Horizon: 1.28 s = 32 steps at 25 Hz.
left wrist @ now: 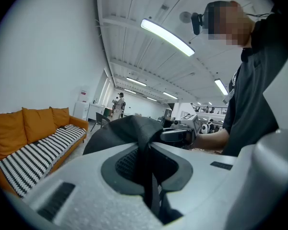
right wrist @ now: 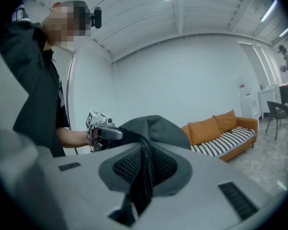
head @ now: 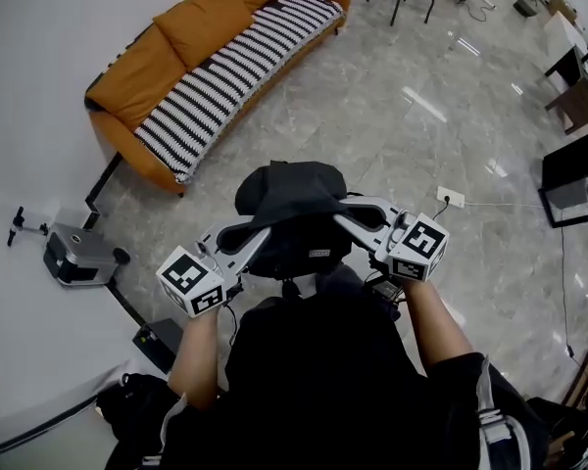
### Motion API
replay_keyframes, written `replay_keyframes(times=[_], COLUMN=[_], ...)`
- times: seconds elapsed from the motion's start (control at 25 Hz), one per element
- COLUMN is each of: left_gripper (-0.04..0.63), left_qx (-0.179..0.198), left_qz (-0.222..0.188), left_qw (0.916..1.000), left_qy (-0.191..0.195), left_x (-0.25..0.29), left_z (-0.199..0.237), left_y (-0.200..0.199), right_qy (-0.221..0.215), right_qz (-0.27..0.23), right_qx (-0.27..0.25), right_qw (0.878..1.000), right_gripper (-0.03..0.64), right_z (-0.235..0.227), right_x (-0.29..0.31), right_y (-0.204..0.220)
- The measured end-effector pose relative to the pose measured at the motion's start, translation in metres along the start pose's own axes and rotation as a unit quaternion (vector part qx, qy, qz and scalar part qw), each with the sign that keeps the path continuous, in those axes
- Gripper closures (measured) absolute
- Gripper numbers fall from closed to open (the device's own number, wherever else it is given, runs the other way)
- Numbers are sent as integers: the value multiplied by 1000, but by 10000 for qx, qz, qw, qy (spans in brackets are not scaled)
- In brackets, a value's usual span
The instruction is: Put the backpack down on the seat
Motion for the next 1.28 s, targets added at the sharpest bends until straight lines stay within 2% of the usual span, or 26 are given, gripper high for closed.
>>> replay_keyframes(times=[0.44, 0.88, 1.08, 1.28], left_gripper=[561, 561, 561, 561], left_qx=[-87, -39, -136, -190], left_qz=[46, 87, -18, -56], left_qw=[9999, 9997, 9995, 9996], left_qy=[-18, -213, -285, -219], left_x=[60, 122, 143, 160], left_z=[45, 84, 101, 111], left_y=[-20, -59, -63, -69], right_qy=[-43, -368, -498, -400], right_qz=[-127, -396, -385, -336], right_qx=[158, 141, 286, 305], right_qw=[9998, 9984, 9976, 9982], right_gripper=[566, 566, 566, 566], right_z=[-80, -160, -184, -203], right_x=[5, 6, 6, 1], right_y=[-14, -50, -52, -53])
Point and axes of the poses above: the fingertips, and each gripper's own axes: x forward along the fingers, z to its left, y out of its underside, the point moved 2 cm from there along -x, backward along the fingers, and after that the axes turned 13 degrees about y, right-handed, at the moved point
